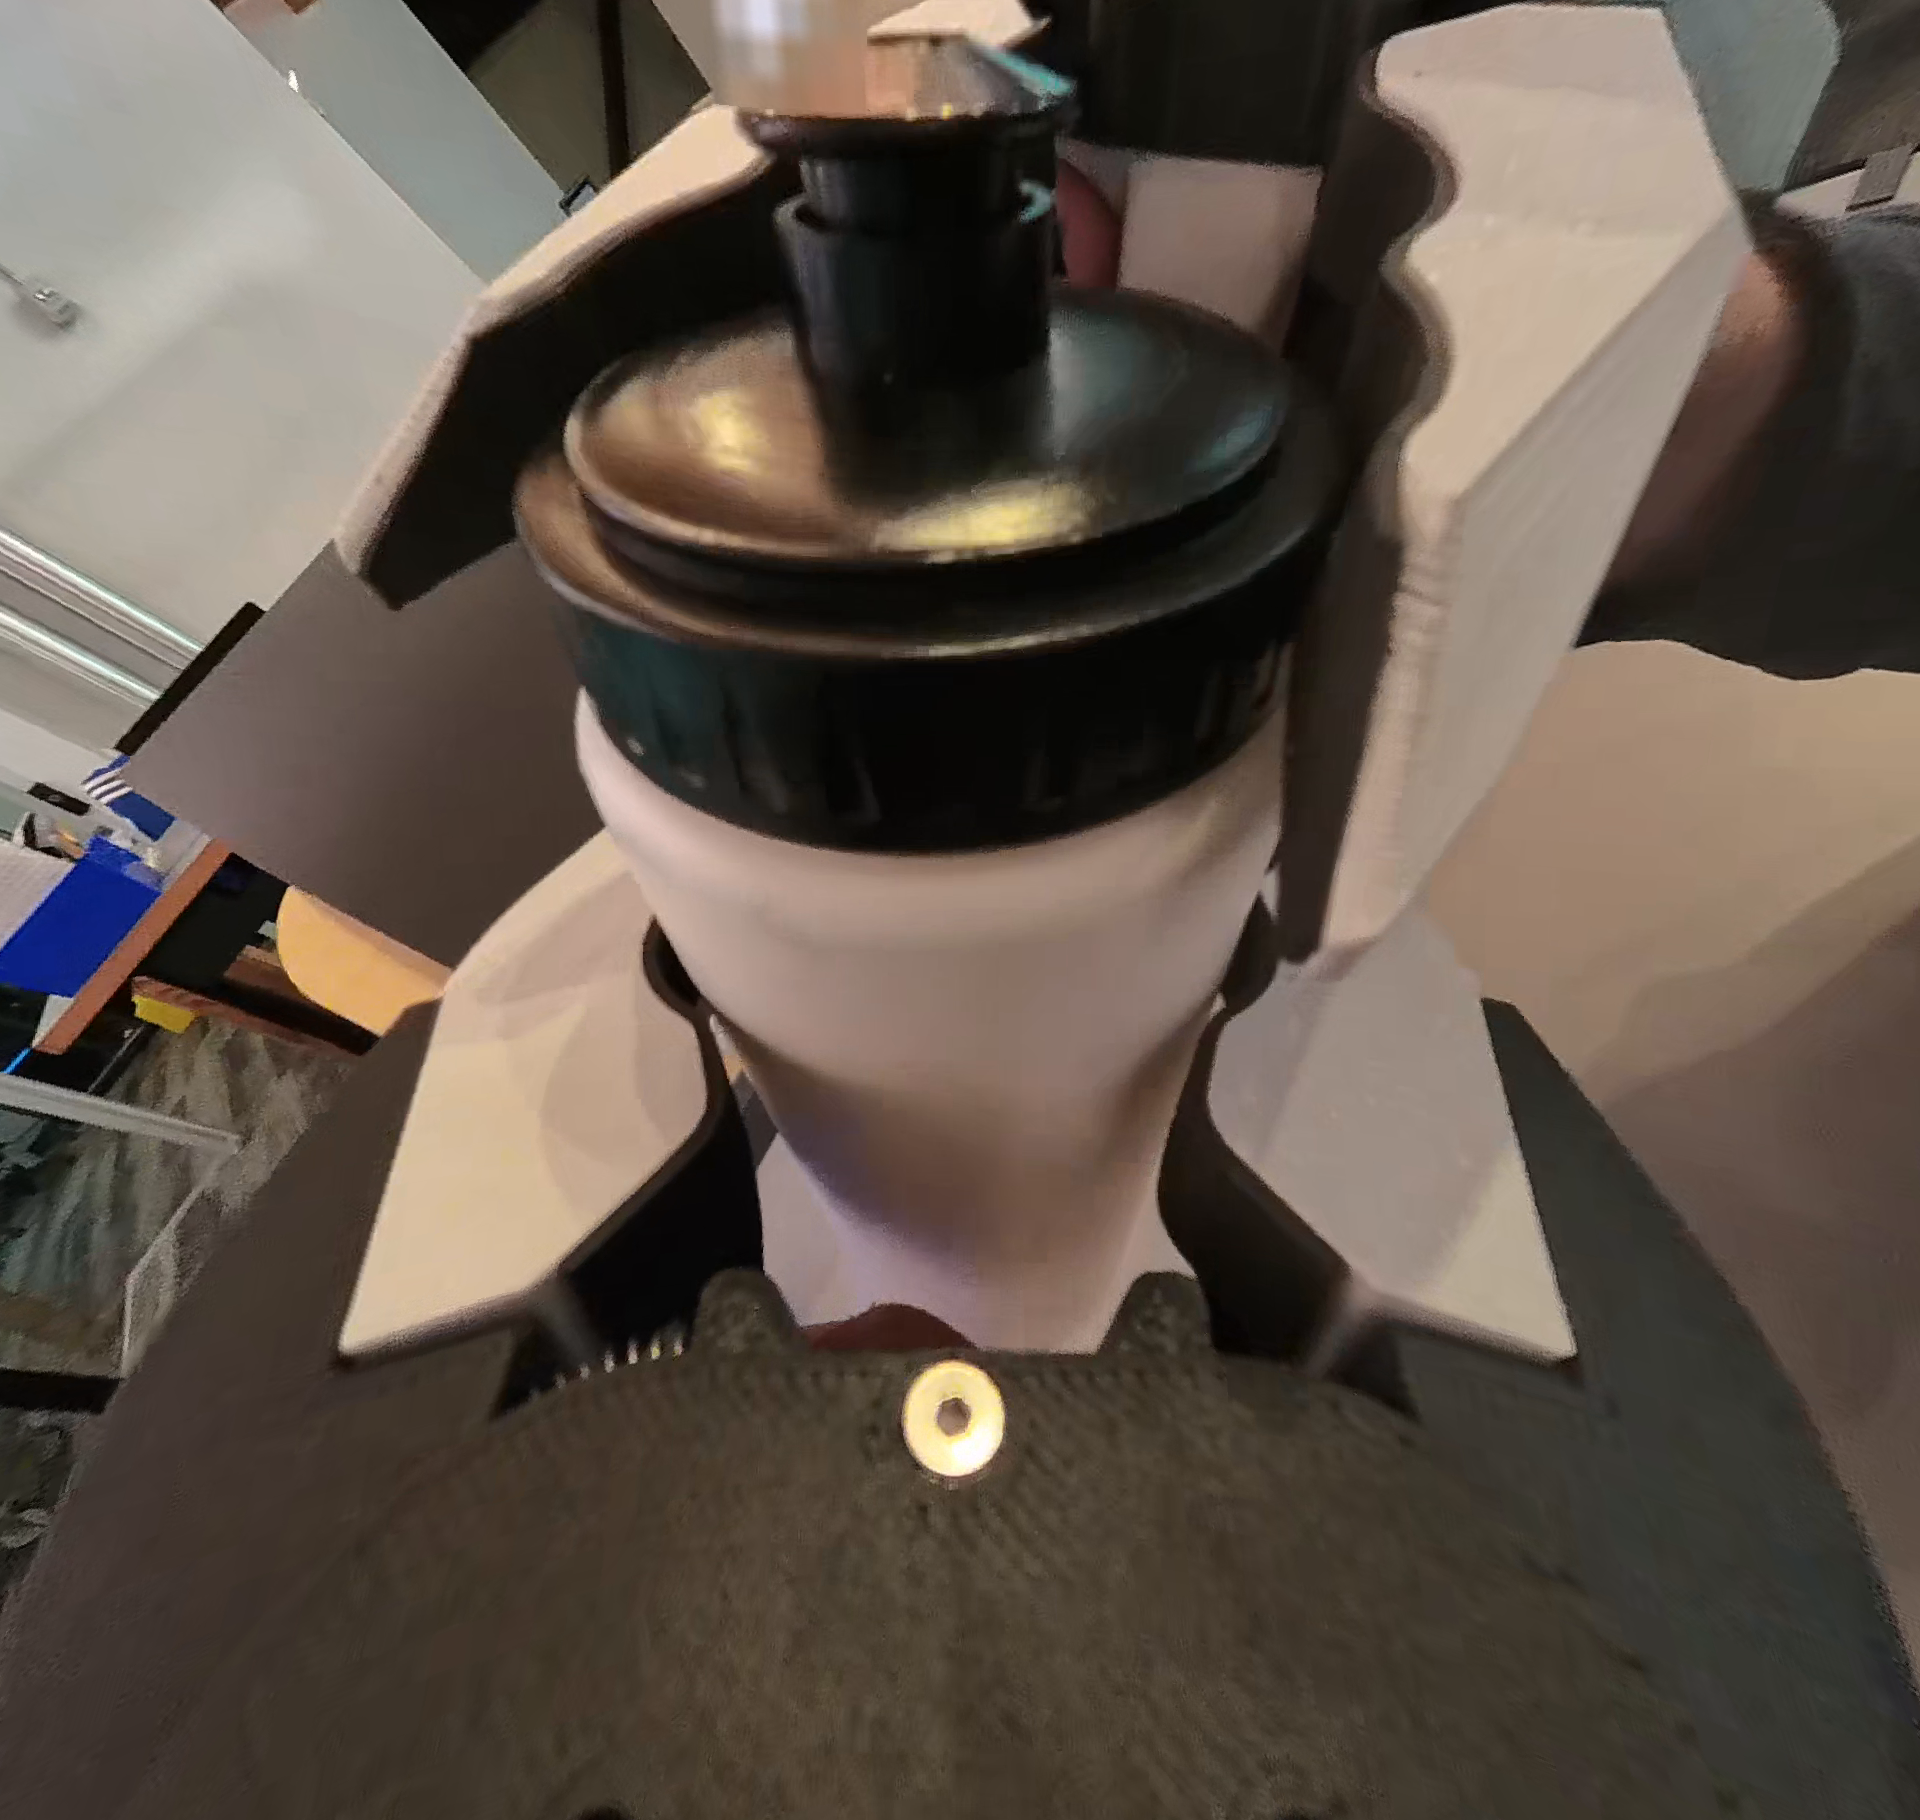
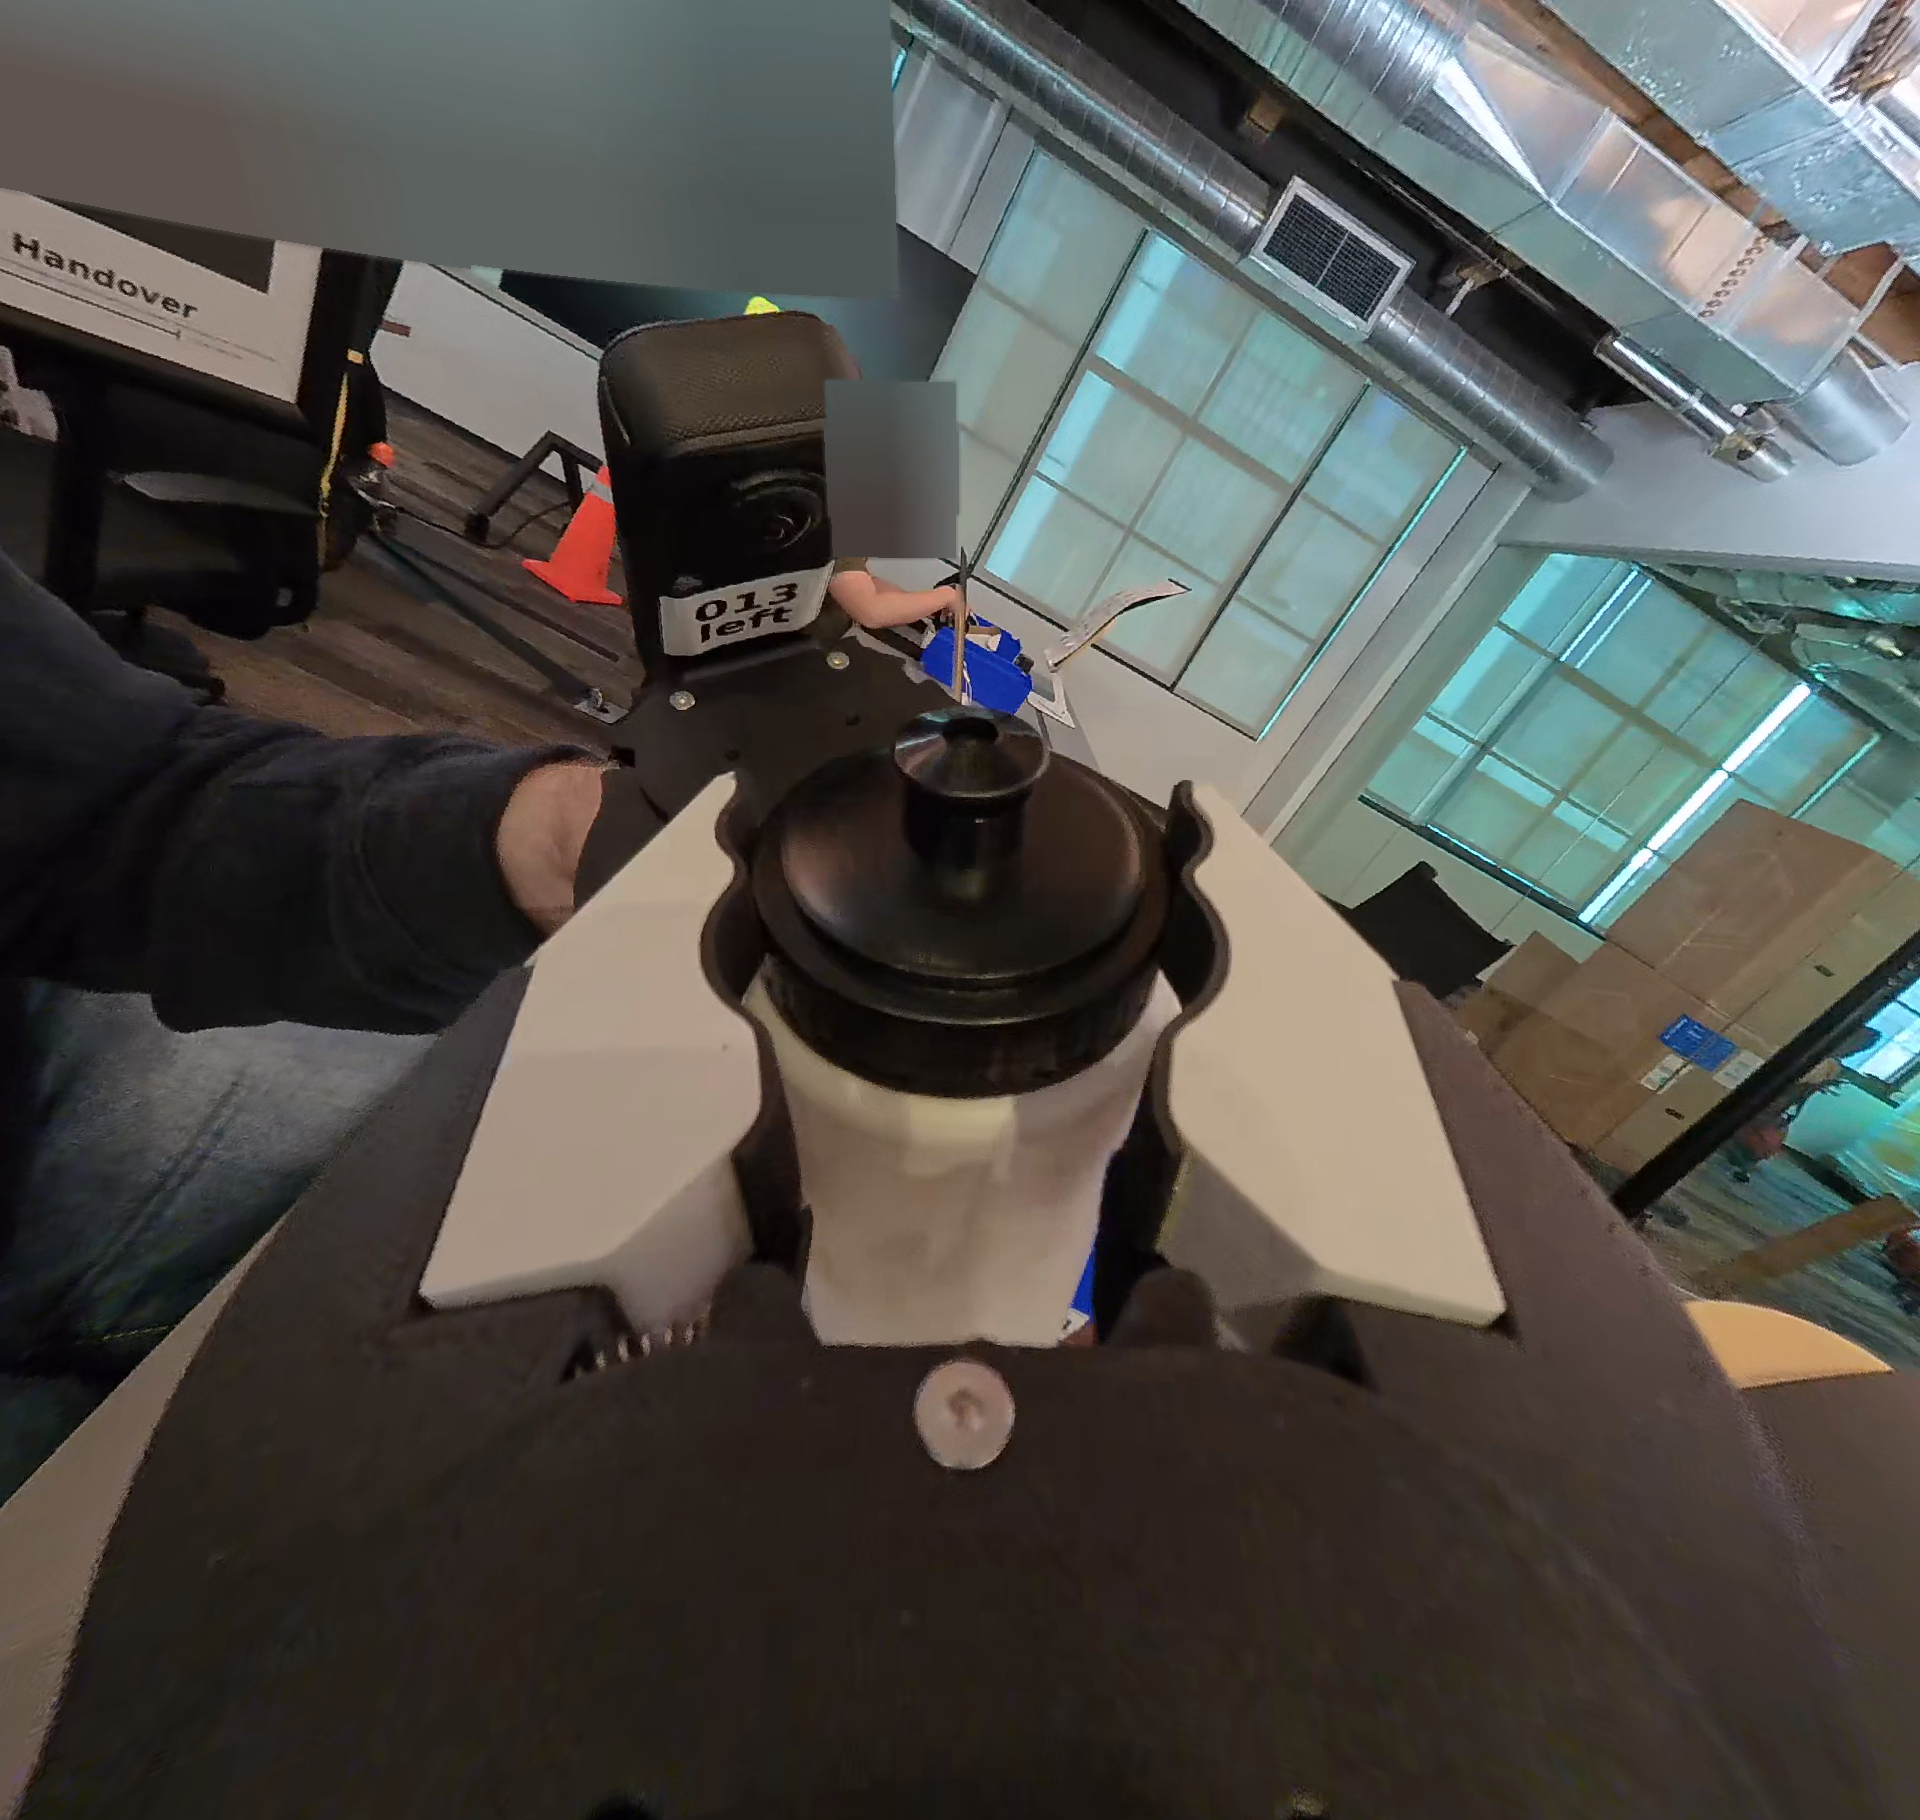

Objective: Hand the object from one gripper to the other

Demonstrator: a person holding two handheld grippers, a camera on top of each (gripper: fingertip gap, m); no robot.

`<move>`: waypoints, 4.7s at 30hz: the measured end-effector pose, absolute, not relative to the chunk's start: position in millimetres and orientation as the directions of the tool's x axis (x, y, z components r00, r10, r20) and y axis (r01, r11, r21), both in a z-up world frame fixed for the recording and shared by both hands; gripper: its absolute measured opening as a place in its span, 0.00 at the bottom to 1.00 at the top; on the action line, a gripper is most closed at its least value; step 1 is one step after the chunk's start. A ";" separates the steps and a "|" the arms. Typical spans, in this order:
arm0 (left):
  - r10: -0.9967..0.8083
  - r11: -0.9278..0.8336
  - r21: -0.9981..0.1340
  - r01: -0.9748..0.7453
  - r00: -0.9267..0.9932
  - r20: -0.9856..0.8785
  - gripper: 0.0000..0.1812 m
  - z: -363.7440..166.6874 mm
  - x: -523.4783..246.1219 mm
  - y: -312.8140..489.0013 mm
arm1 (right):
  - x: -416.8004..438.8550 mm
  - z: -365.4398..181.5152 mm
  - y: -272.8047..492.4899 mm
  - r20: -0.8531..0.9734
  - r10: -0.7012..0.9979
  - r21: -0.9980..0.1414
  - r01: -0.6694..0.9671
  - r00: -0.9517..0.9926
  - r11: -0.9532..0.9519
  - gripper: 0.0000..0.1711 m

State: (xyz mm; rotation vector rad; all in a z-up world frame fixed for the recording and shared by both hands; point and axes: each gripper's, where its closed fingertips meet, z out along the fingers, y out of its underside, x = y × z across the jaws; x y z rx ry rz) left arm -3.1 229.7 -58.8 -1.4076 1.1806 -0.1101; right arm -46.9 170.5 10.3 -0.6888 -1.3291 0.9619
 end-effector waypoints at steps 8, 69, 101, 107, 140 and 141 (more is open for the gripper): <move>-0.692 0.276 -0.785 -0.554 0.452 -0.563 0.54 -57.6 5.3 230.2 | -41.7 9.2 175.0 0.434 0.900 -0.883 -0.214 -0.031 0.418 0.53; -0.957 -0.130 -0.630 0.766 0.069 0.282 0.56 -52.6 -28.0 204.7 | 40.7 83.8 204.2 0.100 0.979 -0.620 -0.781 -0.175 -0.076 0.47; -0.908 0.058 -0.963 0.262 0.415 0.058 0.51 18.2 -69.0 205.8 | 29.7 -39.2 216.6 0.162 0.980 -0.946 -0.301 -0.113 0.121 0.45; -0.899 0.085 -0.983 0.164 0.437 -0.005 0.51 32.1 -61.0 203.0 | 20.0 -58.9 213.8 0.153 0.983 -0.957 -0.264 -0.097 0.123 0.45; -0.842 0.185 -0.963 0.195 0.537 -0.053 0.64 65.7 -30.5 208.8 | -10.6 -84.4 205.3 0.072 0.996 -0.930 -0.364 -0.046 0.051 0.44; -0.850 0.173 -0.959 0.224 0.525 -0.031 0.58 67.2 -34.3 208.2 | -11.3 -84.5 204.3 0.078 0.996 -0.929 -0.366 -0.042 0.058 0.44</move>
